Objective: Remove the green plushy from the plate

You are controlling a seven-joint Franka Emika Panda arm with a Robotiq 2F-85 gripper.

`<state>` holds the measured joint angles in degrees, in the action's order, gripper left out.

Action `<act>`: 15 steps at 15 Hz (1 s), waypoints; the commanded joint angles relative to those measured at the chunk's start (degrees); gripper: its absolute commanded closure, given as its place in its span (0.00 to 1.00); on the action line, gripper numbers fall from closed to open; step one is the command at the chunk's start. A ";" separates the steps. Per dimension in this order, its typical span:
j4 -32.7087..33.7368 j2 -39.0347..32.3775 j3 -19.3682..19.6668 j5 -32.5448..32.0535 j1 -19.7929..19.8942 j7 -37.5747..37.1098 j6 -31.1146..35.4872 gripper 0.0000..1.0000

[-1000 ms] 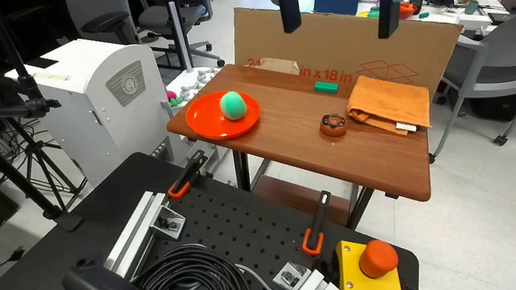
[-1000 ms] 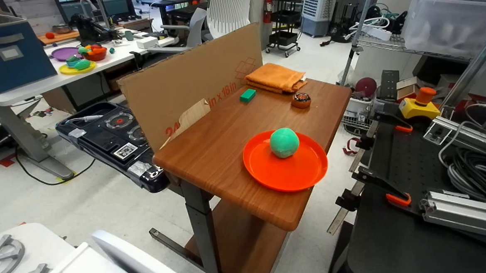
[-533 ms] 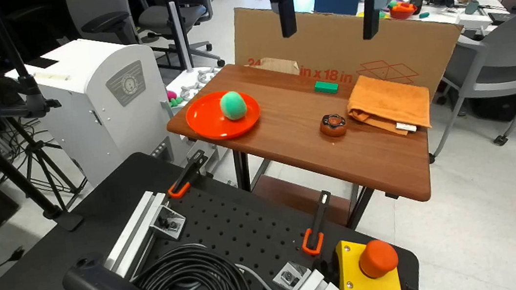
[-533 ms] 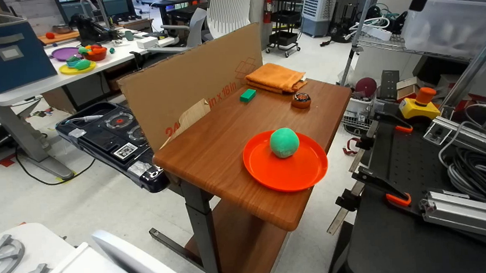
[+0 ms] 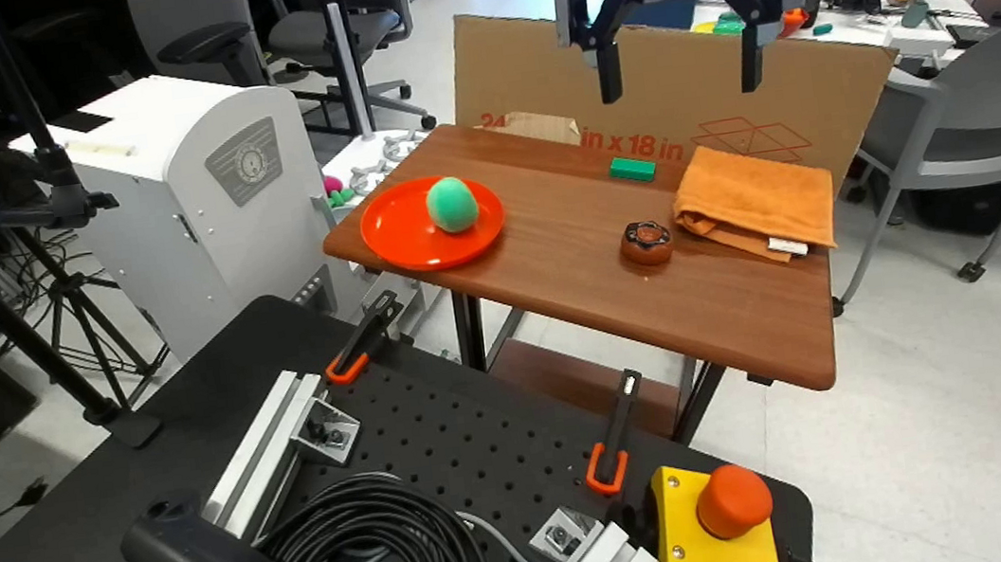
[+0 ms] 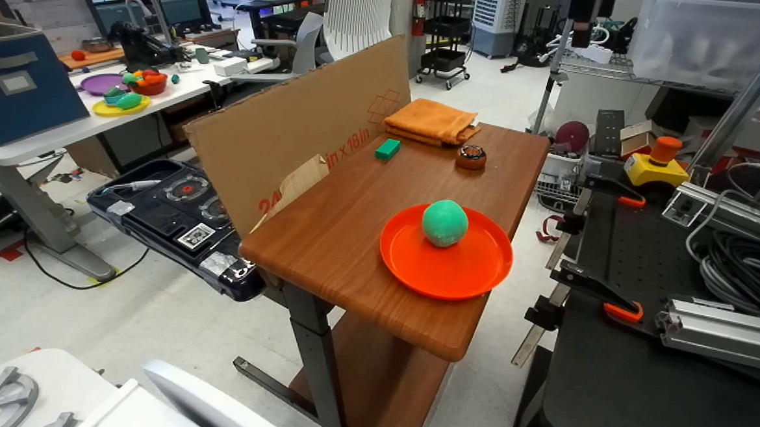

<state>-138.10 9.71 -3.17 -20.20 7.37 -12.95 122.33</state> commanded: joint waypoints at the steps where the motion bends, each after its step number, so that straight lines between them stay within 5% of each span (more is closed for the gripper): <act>1: 6.00 -7.24 -0.39 -3.46 -2.73 -1.84 -3.09 0.00; 11: 14.76 -20.25 -2.43 -7.39 -13.97 -2.81 -8.86 0.00; 15: 18.02 -23.63 -3.59 -1.77 -16.81 -1.91 -7.87 0.00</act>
<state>-123.79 -10.97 -6.03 -25.08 -8.22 -15.00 115.31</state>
